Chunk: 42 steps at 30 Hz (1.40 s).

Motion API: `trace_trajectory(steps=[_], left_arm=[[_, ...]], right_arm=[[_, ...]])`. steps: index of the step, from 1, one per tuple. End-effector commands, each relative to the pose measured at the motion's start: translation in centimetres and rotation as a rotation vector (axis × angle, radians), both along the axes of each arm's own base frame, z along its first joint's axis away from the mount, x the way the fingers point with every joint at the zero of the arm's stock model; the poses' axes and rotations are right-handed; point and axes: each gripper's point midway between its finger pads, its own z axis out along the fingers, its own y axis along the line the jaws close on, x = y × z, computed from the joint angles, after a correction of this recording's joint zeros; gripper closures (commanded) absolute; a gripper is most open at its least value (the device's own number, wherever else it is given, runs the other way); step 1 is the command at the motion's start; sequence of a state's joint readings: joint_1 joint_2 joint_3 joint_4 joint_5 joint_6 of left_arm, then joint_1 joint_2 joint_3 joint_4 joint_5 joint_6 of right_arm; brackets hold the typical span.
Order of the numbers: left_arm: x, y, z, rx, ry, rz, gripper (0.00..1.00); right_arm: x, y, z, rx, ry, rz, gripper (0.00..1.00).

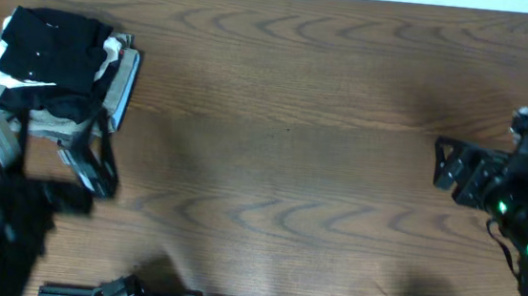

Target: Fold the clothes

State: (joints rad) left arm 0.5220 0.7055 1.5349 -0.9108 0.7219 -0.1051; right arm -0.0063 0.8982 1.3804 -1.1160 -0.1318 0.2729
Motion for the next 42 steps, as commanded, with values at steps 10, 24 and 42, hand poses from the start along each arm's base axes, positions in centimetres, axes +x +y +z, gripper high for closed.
trace_trajectory(steps=[10,24,42], left_arm=[[-3.4,-8.0,-2.6,-0.008,0.015,-0.479,0.02],[-0.1,-2.8,-7.6,0.149,0.099,-0.175,0.02],[-6.2,0.1,-13.5,0.050,-0.026,0.069,0.02]], right_arm=[[-1.8,0.0,0.6,0.020,-0.014,-0.013,0.14],[-2.8,-1.4,0.8,-0.043,-0.049,-0.071,0.17],[-5.8,-3.5,-3.4,-0.050,-0.314,-0.205,0.14]])
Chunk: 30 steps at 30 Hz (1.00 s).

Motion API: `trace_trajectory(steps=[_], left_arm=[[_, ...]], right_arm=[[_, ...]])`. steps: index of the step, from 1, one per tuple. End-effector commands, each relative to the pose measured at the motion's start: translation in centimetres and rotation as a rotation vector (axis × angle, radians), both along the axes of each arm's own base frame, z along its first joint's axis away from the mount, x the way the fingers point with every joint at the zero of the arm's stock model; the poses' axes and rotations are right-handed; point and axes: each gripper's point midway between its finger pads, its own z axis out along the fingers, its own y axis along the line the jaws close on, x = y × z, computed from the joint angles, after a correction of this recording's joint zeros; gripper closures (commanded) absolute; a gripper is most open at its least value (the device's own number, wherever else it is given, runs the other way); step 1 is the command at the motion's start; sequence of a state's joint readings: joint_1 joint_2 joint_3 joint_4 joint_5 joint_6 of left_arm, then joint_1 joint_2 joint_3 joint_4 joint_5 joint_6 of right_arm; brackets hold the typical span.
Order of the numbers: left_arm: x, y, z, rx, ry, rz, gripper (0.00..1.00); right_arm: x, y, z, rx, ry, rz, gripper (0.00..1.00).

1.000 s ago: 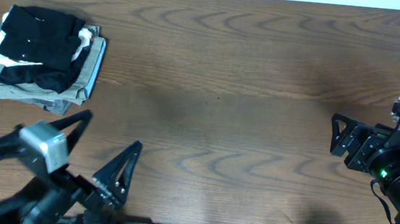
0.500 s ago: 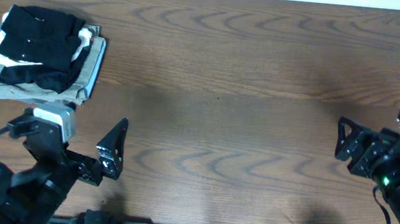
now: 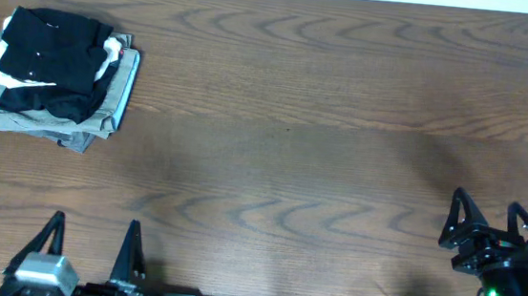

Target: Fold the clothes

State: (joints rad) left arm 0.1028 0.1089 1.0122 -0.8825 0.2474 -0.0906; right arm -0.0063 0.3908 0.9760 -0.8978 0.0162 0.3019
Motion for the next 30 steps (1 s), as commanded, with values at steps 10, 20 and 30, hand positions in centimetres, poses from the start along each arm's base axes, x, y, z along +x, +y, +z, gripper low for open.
trace_trajectory(steps=[10,20,30], left_arm=[[3.5,0.6,-5.1,-0.055,0.125,0.019,0.02],[3.5,0.6,-5.2,-0.056,0.127,0.019,0.02],[3.5,0.6,-5.2,-0.056,0.127,0.019,0.02]], right_arm=[[2.3,-2.4,-3.5,-0.023,0.011,-0.136,0.01],[2.0,-3.9,-3.4,-0.051,0.013,-0.223,0.01],[1.9,-3.9,-3.7,-0.052,0.023,-0.222,0.01]])
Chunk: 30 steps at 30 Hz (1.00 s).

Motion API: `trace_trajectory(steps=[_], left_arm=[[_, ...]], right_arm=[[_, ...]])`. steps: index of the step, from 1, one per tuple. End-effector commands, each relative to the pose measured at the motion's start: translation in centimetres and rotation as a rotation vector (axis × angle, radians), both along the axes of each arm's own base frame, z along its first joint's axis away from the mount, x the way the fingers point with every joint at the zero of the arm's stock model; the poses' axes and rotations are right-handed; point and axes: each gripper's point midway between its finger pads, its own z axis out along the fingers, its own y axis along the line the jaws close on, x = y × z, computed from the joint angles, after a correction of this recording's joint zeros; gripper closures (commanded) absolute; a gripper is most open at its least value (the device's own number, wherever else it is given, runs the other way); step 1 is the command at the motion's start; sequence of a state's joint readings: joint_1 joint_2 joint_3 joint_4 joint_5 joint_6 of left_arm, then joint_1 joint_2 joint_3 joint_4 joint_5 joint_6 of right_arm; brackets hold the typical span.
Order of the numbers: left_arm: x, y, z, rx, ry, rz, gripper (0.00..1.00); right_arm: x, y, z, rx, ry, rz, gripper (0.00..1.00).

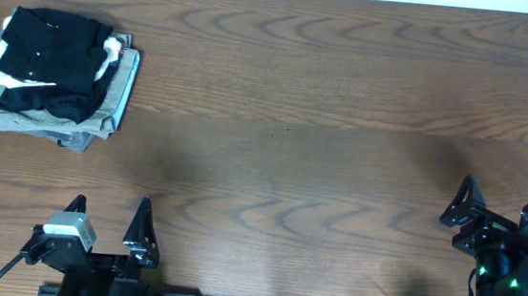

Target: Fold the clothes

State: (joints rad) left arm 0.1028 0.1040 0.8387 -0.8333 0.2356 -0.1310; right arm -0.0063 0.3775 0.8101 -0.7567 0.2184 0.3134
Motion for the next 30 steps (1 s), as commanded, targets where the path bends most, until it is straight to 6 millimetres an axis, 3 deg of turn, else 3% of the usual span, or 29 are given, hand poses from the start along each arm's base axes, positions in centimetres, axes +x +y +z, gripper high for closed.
trace_trajectory(steps=[1,10,22,26,30], left_arm=[[0.2,0.1,-0.1,-0.005,0.004,0.003,0.02],[0.2,0.1,-0.1,-0.005,0.004,0.003,0.02],[0.2,0.1,-0.1,-0.005,0.004,0.003,0.02],[0.2,0.1,-0.1,-0.005,0.004,0.003,0.02],[0.2,0.1,-0.1,-0.004,0.004,0.003,0.02]], right_arm=[[-0.1,-0.4,-0.5,0.002,0.016,-0.026,0.01],[-1.5,-0.4,-3.8,0.002,0.164,-0.026,0.01],[-5.4,-0.3,-9.1,0.003,0.436,-0.021,0.01],[-5.3,-0.2,-9.1,0.005,0.424,-0.019,0.01],[-3.3,0.8,-7.8,-0.008,0.292,0.056,0.01]])
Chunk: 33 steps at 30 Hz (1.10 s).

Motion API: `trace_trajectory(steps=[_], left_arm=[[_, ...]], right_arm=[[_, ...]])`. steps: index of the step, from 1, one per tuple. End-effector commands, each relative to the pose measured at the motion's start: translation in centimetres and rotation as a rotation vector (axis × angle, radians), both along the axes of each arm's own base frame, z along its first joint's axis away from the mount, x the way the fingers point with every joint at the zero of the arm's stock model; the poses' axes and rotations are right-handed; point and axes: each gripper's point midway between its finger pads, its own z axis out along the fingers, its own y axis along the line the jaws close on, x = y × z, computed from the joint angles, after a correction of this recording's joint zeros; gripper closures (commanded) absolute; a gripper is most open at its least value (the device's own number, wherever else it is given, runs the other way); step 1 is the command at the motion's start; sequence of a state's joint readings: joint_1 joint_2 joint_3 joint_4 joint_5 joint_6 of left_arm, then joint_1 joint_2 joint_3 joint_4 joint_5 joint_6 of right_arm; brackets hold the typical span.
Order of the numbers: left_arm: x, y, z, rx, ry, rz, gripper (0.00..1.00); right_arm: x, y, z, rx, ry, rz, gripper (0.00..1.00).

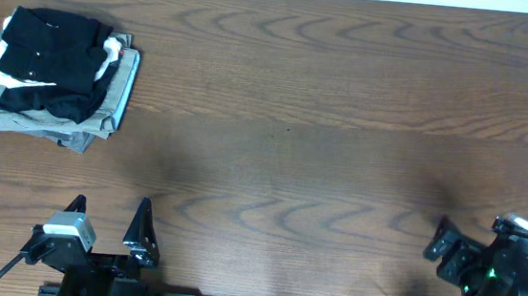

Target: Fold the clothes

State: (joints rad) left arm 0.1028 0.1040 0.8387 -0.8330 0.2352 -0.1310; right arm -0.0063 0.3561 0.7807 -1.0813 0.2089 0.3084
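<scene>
A stack of folded clothes (57, 73) lies at the table's far left: a black garment on top, white, grey and light blue ones under it. My left gripper (107, 231) rests at the near edge on the left, its two fingers spread wide and open, nothing between them. At the near right corner my right gripper (449, 249) is tucked low over its base; only dark finger parts show and the gap cannot be read. Both grippers are far from the stack.
The wooden table (295, 122) spans the whole overhead view. A black rail with green markings runs along the near edge between the two arm bases.
The right arm has drawn back and lower toward its base at the near right corner. The left arm and the clothes stack have not moved.
At first my left gripper was at the stack's near side and the right arm was raised at the right edge. Then both arms were back near the front edge, the stack left alone. The left arm settled at its base; the right has now tucked in further.
</scene>
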Motion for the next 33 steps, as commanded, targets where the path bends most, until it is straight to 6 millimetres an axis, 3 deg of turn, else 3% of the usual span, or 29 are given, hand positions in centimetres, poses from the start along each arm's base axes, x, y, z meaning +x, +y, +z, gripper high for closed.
trace_trajectory(steps=[1,5,16,24,33], left_arm=[[0.2,0.1,-0.1,-0.005,0.005,0.002,0.02],[0.2,0.1,-0.1,-0.005,0.005,0.002,0.02],[0.2,0.1,-0.1,-0.005,0.005,0.002,0.02],[0.2,0.1,-0.1,-0.005,0.005,0.002,0.02],[0.2,0.1,-0.1,-0.005,0.005,0.002,0.02]], right_arm=[[1.4,1.2,0.3,-0.020,-0.088,0.099,0.01],[4.0,3.7,0.2,-0.081,-0.231,0.300,0.01],[7.6,7.2,-2.2,-0.071,-0.503,0.461,0.01],[8.2,7.5,-2.7,-0.092,-0.646,0.465,0.01],[8.1,6.8,-1.7,-0.117,-0.725,0.429,0.01]])
